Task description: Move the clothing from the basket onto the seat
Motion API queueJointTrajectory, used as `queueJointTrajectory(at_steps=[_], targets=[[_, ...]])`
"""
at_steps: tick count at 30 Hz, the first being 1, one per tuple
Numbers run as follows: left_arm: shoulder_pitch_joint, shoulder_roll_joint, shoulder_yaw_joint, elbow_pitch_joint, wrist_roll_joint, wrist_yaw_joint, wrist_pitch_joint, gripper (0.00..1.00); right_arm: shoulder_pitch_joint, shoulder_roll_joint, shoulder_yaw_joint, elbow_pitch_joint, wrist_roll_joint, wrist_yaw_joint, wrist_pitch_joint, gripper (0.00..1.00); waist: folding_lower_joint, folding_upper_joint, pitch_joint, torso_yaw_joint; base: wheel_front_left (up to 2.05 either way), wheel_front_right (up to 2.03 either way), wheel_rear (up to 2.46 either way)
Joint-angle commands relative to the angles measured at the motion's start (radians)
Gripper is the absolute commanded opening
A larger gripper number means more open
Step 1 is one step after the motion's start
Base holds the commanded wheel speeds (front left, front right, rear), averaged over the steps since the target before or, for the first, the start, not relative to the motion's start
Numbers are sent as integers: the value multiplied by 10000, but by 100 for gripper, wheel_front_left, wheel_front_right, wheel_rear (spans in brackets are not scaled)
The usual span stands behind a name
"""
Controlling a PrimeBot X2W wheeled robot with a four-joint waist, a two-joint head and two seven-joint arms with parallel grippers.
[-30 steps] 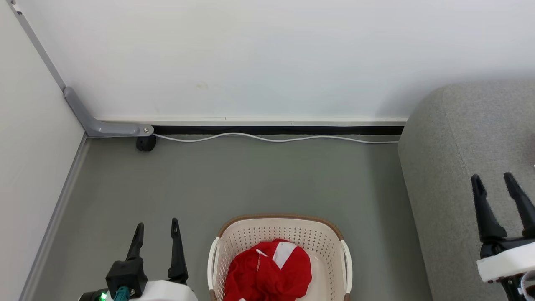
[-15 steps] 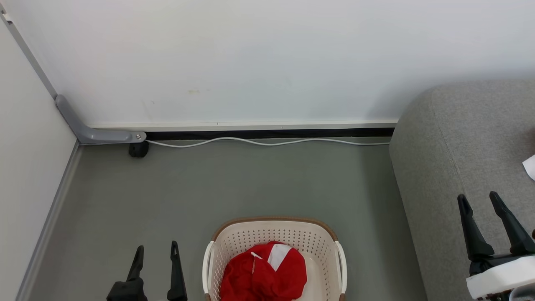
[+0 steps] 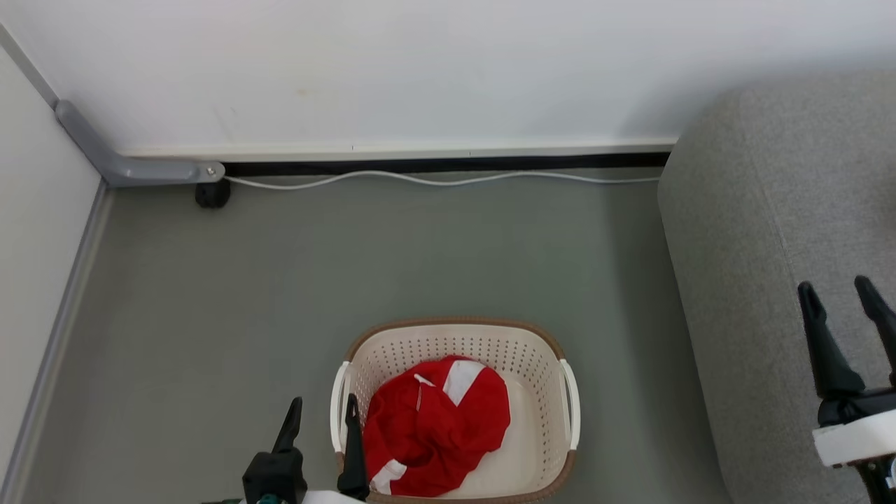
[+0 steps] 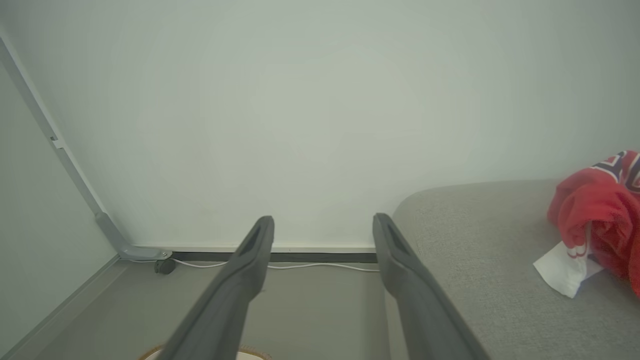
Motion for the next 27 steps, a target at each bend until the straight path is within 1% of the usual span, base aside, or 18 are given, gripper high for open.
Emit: queueJointTrajectory(at_steps=[1, 8, 15, 21, 27], targets=[[-590, 6, 91, -212, -128, 218, -61, 100, -346, -481, 33, -427, 172, 27, -61, 100, 0, 0, 628, -108, 0, 0, 0], [-1696, 6, -1107, -119, -475, 1034, -61, 100, -724, -1295, -214, -1195, 840, 27, -61, 100, 0, 0, 2247, -231, 0, 0, 0], [-3266, 6, -2293, 298, -838, 1604, -61, 100, -1179, -2046, -555, -2051, 1436, 27, -61, 100, 0, 0, 3974, -395, 0, 0, 0], [-4702, 6, -2958, 1258, -1243, 1644, -61, 100, -1563, -2399, -828, -2670, 1775, 27, -61, 100, 0, 0, 5248, -659, 0, 0, 0], [-6191, 6, -3491, 2960, -1889, 1430, -61, 100, -1960, -2541, -889, -3096, 1918, 27, -61, 100, 0, 0, 6236, -1006, 0, 0, 0]])
